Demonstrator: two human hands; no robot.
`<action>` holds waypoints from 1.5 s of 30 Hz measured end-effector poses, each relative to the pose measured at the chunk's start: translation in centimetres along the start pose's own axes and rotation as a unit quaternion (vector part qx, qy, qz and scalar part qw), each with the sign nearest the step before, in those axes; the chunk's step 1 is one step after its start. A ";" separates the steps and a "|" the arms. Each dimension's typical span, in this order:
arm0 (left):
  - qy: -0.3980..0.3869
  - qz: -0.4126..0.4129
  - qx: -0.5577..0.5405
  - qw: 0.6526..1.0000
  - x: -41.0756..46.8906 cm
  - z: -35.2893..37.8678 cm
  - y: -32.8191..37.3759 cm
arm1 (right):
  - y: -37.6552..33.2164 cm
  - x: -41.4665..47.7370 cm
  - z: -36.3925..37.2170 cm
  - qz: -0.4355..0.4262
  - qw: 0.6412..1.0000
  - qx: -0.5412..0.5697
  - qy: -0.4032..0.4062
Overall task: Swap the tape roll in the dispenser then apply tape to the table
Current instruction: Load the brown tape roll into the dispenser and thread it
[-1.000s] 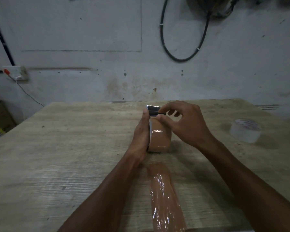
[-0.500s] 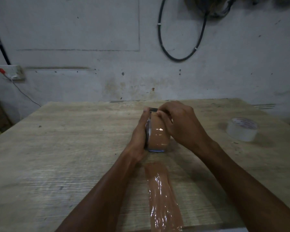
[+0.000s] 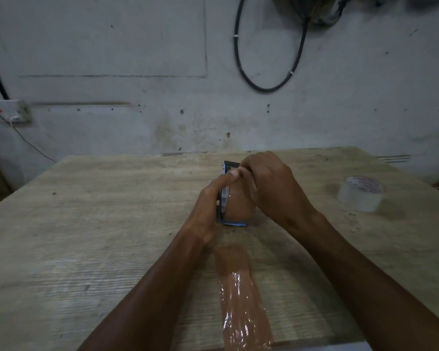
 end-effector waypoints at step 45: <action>-0.035 0.068 0.048 0.996 0.5 -0.2 0.0 | 4.8 0.5 -0.3 0.365 0.841 0.395 -0.067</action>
Point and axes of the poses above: each hand's wrist, its own x-axis towards the middle knuckle, its own z-axis out of the palm, y = z × x, the point moved 6 cm from there along x, towards the middle knuckle, and after that the axes turned 12 degrees about x, right-handed, at the moved point
